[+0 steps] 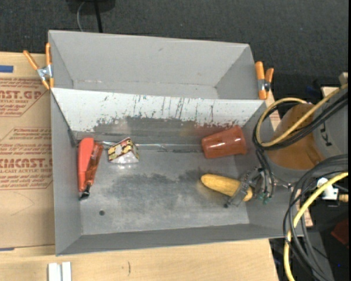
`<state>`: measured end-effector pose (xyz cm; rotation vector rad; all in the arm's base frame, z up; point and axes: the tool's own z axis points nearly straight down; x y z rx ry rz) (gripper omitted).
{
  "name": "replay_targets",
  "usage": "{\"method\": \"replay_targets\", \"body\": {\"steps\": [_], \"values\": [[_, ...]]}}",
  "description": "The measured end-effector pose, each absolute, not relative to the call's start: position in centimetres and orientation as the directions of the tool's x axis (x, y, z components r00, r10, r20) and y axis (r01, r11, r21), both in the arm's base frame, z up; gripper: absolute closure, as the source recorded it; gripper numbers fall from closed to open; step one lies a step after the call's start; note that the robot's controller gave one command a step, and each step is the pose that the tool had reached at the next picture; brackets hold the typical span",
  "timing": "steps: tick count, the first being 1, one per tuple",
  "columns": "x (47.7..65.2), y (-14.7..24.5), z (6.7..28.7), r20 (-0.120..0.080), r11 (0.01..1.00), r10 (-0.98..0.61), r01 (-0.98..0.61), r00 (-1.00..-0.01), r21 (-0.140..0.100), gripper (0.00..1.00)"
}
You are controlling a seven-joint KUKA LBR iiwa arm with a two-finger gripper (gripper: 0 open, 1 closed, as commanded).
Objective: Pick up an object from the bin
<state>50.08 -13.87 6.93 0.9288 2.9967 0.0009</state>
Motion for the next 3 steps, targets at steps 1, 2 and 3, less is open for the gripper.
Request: {"method": "replay_targets", "body": {"steps": [1,2,3], "values": [[50.1,-13.9,6.9,-0.004,0.825,0.566,0.566,-0.825,0.002,1.0],[50.0,-13.8,7.3,-0.001,0.825,0.566,0.566,-0.825,0.001,1.0],[49.9,-13.8,8.5,0.004,0.825,0.566,0.566,-0.825,0.0,1.0]]}}
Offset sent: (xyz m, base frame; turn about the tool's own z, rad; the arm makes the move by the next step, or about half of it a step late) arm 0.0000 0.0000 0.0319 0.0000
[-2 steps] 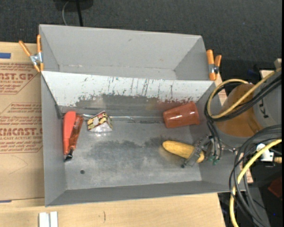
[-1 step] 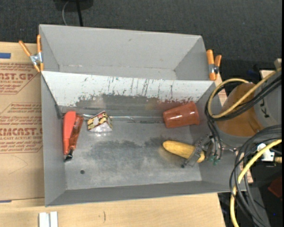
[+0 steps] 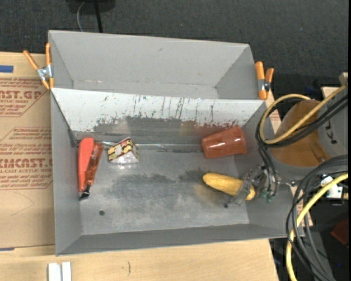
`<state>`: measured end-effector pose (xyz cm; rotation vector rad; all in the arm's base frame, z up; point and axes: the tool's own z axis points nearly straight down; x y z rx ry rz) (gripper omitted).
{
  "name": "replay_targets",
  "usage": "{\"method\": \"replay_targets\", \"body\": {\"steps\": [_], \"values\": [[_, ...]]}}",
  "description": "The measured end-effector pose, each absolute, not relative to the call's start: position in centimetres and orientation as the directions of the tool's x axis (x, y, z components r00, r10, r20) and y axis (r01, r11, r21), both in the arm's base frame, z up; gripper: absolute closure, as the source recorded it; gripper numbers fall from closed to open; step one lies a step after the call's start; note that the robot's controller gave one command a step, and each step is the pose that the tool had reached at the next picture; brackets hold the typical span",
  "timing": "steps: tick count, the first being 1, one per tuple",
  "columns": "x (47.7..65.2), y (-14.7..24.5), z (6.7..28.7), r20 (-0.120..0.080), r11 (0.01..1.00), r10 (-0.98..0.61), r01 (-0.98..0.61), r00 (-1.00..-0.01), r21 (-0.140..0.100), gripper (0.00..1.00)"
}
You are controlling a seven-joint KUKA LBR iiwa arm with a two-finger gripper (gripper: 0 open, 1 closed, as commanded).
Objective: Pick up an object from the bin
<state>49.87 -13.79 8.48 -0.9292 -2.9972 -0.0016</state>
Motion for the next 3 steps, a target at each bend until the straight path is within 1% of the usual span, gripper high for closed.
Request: {"method": "replay_targets", "body": {"steps": [1,2,3], "values": [[49.9,-13.8,10.8,0.003,0.825,0.566,0.566,-0.825,0.0,1.0],[50.1,-13.8,12.4,-0.005,0.825,0.565,0.565,-0.825,0.003,1.0],[50.0,-13.8,13.4,-0.001,0.825,0.565,0.565,-0.825,0.002,1.0]]}}
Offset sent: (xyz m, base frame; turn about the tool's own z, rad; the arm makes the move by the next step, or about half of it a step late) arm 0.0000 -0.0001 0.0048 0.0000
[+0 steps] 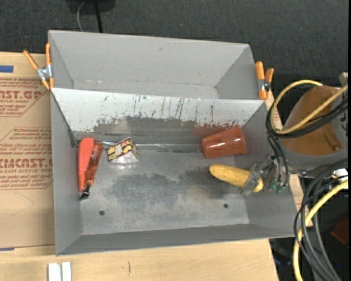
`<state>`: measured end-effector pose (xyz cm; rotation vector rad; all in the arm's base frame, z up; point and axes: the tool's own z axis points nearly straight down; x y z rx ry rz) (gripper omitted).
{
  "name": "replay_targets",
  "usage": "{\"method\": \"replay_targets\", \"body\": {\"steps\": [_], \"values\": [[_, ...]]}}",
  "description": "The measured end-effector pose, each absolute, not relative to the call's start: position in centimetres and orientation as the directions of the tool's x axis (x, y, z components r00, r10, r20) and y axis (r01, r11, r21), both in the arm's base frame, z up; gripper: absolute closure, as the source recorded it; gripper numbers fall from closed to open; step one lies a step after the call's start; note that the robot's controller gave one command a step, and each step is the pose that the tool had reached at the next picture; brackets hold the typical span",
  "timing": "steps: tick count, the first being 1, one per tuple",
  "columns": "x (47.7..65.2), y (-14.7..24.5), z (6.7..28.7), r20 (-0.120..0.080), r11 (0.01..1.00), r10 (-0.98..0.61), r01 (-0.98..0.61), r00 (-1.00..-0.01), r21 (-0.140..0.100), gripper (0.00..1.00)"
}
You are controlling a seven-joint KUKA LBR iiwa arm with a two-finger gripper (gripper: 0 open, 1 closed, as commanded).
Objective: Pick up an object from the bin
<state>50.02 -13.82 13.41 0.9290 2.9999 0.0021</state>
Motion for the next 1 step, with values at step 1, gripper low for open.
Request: {"method": "replay_targets", "body": {"steps": [1], "values": [[50.01,-13.8,14.7,-0.001,0.825,0.565,0.565,-0.825,0.002,1.0]]}}
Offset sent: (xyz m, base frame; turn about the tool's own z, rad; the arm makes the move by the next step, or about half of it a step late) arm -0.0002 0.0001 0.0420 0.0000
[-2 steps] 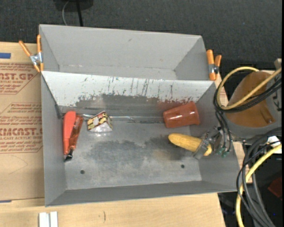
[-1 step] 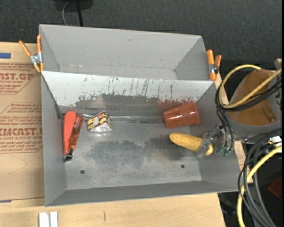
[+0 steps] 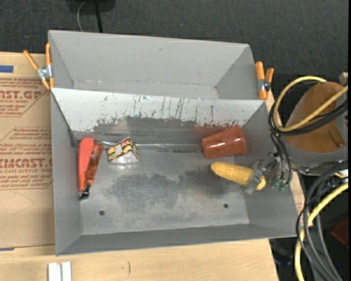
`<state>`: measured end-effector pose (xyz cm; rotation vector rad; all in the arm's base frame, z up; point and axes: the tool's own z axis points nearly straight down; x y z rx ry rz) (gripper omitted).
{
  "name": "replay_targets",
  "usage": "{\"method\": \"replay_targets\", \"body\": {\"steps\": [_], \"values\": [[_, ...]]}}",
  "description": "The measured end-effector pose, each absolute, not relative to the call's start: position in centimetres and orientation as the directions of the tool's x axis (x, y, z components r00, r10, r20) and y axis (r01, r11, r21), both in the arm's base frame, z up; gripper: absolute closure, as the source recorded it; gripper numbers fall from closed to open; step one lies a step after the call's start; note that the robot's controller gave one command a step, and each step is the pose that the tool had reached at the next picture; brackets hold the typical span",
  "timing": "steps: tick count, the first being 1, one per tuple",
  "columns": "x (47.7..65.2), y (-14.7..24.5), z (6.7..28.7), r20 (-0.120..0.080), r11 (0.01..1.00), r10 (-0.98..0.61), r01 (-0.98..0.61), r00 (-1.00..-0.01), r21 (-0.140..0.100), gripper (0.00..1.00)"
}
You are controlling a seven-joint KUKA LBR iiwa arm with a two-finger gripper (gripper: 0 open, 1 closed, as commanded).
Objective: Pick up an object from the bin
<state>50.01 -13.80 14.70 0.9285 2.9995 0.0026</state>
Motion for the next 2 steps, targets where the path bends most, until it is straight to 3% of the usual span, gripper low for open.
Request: {"method": "replay_targets", "body": {"steps": [2], "values": [[50.09,-13.8,16.42,-0.004,0.826,0.564,0.564,-0.826,0.003,1.0]]}}
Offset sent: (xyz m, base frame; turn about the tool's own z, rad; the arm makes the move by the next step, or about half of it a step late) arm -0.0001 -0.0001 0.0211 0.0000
